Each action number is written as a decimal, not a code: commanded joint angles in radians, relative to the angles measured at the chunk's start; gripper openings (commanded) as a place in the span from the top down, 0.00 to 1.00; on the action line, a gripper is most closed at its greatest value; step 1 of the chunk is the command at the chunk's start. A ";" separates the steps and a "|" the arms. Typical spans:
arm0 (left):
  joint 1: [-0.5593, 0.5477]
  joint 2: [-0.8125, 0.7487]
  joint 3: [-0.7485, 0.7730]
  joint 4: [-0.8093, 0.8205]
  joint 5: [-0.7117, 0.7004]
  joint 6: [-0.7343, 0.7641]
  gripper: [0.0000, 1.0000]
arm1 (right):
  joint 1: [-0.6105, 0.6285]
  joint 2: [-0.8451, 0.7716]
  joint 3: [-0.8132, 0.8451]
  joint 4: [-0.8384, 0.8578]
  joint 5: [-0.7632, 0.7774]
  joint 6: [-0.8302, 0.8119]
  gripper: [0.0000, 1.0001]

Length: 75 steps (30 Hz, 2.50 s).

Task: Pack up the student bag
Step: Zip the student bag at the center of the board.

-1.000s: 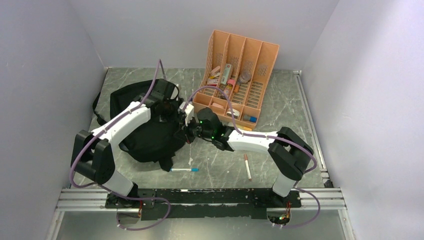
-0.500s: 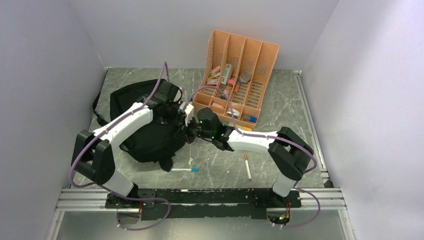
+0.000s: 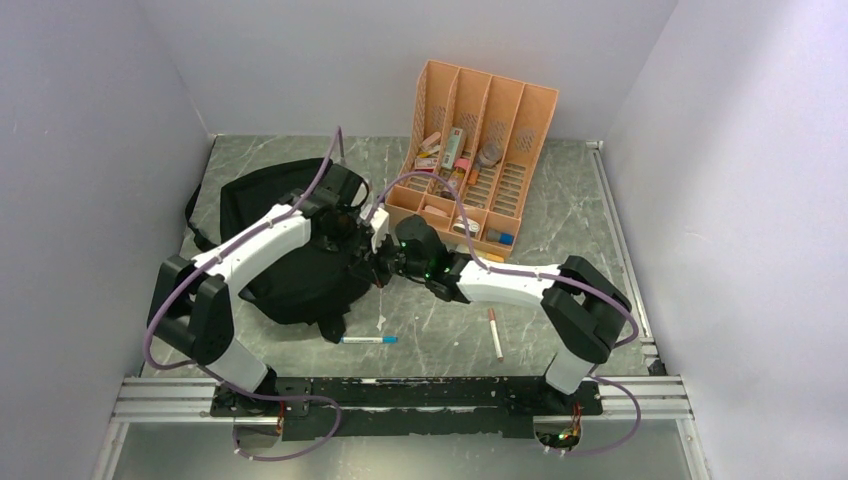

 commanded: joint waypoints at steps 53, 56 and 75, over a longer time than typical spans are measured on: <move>0.089 -0.152 -0.014 -0.104 0.071 0.137 0.36 | 0.257 0.059 -0.013 0.344 0.072 0.040 1.00; 0.032 -0.161 -0.045 -0.102 0.067 0.114 0.36 | 0.255 0.054 -0.019 0.344 0.071 0.039 1.00; -0.050 -0.146 -0.093 -0.112 0.105 0.077 0.95 | 0.254 -0.083 -0.111 0.285 0.144 -0.018 1.00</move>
